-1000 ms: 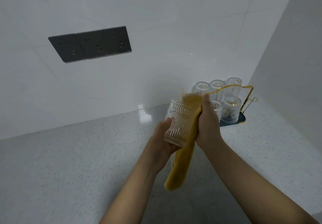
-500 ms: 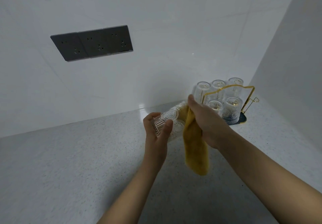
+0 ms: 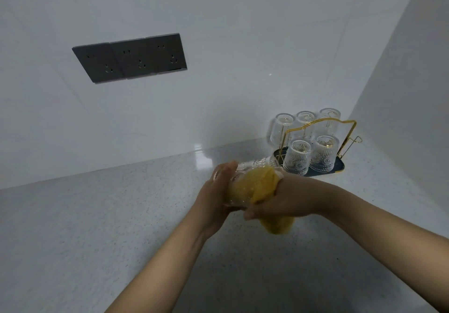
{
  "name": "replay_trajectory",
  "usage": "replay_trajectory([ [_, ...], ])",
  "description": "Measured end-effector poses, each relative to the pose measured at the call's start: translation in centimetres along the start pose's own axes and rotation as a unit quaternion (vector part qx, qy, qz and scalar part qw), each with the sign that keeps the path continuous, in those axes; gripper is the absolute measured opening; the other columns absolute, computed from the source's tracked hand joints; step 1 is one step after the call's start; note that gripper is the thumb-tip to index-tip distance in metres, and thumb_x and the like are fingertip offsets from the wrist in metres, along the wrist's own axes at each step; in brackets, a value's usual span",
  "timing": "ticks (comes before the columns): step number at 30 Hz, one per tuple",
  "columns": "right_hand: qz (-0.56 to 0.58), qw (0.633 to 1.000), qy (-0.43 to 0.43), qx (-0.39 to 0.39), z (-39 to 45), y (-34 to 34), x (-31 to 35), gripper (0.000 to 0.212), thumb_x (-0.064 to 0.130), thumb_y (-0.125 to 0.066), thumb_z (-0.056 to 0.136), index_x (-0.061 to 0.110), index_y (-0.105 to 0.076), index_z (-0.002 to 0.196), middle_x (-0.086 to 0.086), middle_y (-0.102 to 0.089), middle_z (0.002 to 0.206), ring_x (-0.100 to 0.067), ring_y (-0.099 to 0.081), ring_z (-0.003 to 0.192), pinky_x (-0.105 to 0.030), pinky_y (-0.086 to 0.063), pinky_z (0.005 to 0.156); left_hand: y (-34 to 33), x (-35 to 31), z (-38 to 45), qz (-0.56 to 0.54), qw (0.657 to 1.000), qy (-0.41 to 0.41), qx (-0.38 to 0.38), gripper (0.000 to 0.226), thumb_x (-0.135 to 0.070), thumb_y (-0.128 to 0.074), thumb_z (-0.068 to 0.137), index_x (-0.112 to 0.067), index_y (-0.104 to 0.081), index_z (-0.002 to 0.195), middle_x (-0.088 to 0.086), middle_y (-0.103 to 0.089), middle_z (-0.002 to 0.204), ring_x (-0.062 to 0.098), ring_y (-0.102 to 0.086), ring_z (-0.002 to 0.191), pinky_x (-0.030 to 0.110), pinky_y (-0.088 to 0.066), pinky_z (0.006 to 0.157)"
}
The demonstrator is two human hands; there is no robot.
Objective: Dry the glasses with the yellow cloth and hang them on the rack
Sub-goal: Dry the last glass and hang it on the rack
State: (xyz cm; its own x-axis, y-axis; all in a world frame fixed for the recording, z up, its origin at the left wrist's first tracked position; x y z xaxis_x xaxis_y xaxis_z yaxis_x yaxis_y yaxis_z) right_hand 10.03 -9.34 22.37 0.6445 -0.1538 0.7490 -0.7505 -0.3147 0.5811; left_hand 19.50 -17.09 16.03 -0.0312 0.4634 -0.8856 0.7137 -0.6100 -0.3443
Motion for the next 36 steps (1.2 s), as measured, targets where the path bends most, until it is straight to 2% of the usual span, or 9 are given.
replay_trajectory([
  [6,-0.012,1.000,-0.002,-0.024,0.6,-0.1,-1.2,0.035,0.031,-0.059,0.088,0.025,-0.054,0.122,0.007,-0.057,0.118,-0.004,-0.050,0.103,-0.011,-0.038,0.092,-0.1,0.5,0.4,0.011,0.995,0.099,0.029,0.048,-0.053,-0.050,0.088,-0.016,-0.061,0.117,0.012,-0.069,0.109,0.027,-0.066,0.089,0.038,-0.056,0.070],
  [13,0.498,0.864,-0.011,-0.075,0.8,0.4,-1.6,0.021,0.012,-0.063,0.075,0.017,-0.063,0.095,-0.002,-0.070,0.093,-0.019,-0.067,0.089,-0.031,-0.057,0.078,-0.3,0.0,0.1,0.180,0.954,-0.236,-0.041,0.050,-0.067,-0.047,0.075,-0.039,-0.042,0.116,-0.007,-0.058,0.104,0.010,-0.067,0.084,0.028,-0.057,0.061],
  [16,0.134,0.988,0.042,-0.060,0.2,-0.7,-1.0,0.013,0.019,-0.058,0.088,0.022,-0.062,0.100,0.009,-0.067,0.095,-0.002,-0.063,0.090,-0.019,-0.051,0.083,-0.3,-0.3,0.5,0.130,0.988,-0.084,-0.008,0.056,-0.066,-0.053,0.079,-0.024,-0.050,0.115,0.010,-0.061,0.100,0.020,-0.062,0.070,0.027,-0.047,0.050],
  [18,-0.162,0.983,0.054,-0.061,0.6,-2.0,-1.6,0.028,0.031,-0.054,0.091,0.020,-0.057,0.116,0.005,-0.062,0.113,-0.007,-0.056,0.104,-0.021,-0.043,0.095,0.0,0.4,0.3,0.110,0.991,0.074,0.012,0.056,-0.066,-0.055,0.082,-0.013,-0.058,0.097,0.010,-0.061,0.077,0.018,-0.053,0.056,0.024,-0.040,0.046],
  [21,-0.216,0.969,0.080,-0.095,0.9,-3.0,-1.9,0.032,0.034,-0.047,0.094,0.018,-0.053,0.121,0.001,-0.060,0.116,-0.009,-0.054,0.102,-0.019,-0.042,0.094,0.6,0.7,0.0,0.152,0.977,0.140,0.054,0.061,-0.070,-0.049,0.077,-0.011,-0.061,0.085,0.007,-0.058,0.065,0.018,-0.052,0.052,0.022,-0.041,0.045],
  [25,0.115,0.988,0.008,-0.100,0.5,-0.5,-2.5,0.024,0.016,-0.058,0.089,0.010,-0.060,0.112,-0.001,-0.063,0.103,-0.006,-0.057,0.093,-0.012,-0.041,0.094,0.9,1.2,0.5,0.152,0.986,-0.013,0.060,0.092,-0.087,-0.061,0.052,-0.035,-0.048,0.126,0.006,-0.057,0.124,0.029,-0.063,0.107,0.039,-0.059,0.072],
  [29,0.462,0.883,-0.038,-0.075,0.2,-0.6,-2.3,0.019,0.005,-0.058,0.083,0.018,-0.061,0.096,-0.002,-0.066,0.094,-0.013,-0.065,0.085,-0.026,-0.056,0.074,0.0,0.2,-0.1,0.179,0.960,-0.213,0.003,0.067,-0.075,-0.065,0.062,-0.031,-0.048,0.110,0.000,-0.058,0.102,0.003,-0.064,0.083,0.021,-0.053,0.066],
  [32,0.084,0.993,0.045,-0.072,0.0,-1.1,-1.6,0.022,0.021,-0.058,0.089,0.017,-0.058,0.110,-0.004,-0.061,0.111,-0.015,-0.059,0.102,-0.034,-0.051,0.092,-0.2,-0.6,0.0,0.136,0.987,-0.081,-0.001,0.042,-0.055,-0.064,0.079,-0.023,-0.055,0.104,0.003,-0.062,0.096,0.012,-0.064,0.074,0.027,-0.052,0.059],
  [36,-0.252,0.962,0.075,-0.074,0.2,-2.9,-1.6,0.042,0.036,-0.042,0.095,0.019,-0.046,0.133,0.002,-0.047,0.137,-0.010,-0.043,0.125,-0.021,-0.027,0.108,-0.2,-0.4,-0.5,0.103,0.985,0.123,0.063,0.046,-0.053,-0.055,0.082,-0.012,-0.066,0.100,0.009,-0.070,0.086,0.023,-0.066,0.071,0.033,-0.055,0.062],
])
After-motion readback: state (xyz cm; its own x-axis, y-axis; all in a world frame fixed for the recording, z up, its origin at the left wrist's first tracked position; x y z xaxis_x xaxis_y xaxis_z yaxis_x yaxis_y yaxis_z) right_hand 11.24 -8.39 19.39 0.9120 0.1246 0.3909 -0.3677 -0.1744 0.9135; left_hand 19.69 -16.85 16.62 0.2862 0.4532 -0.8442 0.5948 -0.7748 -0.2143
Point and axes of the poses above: each hand's wrist, its own z-axis towards the middle knuckle, its own y-axis out of the back of the hand, x = y × z, the point moved 5 cm from there along z, towards the middle knuckle
